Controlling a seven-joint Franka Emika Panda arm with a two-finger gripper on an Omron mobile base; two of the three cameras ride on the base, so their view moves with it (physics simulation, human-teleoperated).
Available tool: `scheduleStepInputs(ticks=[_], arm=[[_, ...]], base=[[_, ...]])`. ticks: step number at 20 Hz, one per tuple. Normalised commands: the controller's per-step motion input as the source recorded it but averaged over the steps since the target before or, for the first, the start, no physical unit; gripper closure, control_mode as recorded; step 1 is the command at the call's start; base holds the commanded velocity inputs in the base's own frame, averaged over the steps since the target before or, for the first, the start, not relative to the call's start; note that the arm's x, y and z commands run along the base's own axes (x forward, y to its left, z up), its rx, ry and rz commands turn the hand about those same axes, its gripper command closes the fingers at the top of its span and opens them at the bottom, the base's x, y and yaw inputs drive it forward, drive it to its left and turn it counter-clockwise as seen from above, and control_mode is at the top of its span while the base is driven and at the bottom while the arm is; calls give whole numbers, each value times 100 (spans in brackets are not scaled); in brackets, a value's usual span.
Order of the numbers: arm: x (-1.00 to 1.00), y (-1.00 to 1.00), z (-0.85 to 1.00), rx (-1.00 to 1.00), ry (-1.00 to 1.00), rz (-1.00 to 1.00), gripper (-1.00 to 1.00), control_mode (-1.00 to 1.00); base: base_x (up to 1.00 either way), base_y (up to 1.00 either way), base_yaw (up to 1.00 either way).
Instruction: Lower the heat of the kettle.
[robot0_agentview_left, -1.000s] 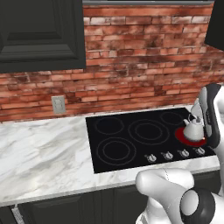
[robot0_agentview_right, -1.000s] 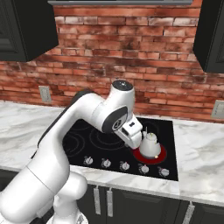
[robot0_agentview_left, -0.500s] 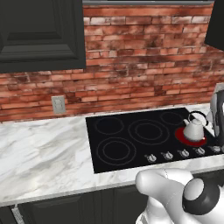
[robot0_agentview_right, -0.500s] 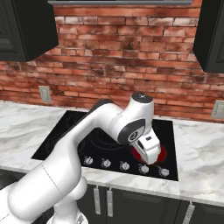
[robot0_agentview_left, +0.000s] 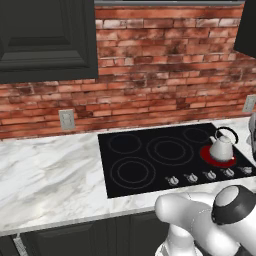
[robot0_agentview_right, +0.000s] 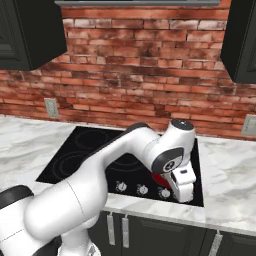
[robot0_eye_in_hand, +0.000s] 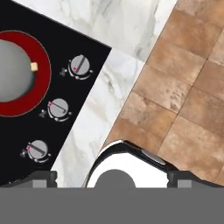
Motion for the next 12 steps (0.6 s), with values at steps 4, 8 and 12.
scheduleStepInputs(ticks=[4,8,12], arm=[[-1,-40,-28,7,5,-19,-100,-100],[2,-22,-25,4,3,-19,-100,-100],[9,-5,-16,1,0,-11,-100,-100]], base=[[0,0,0],[0,0,0],[0,0,0]])
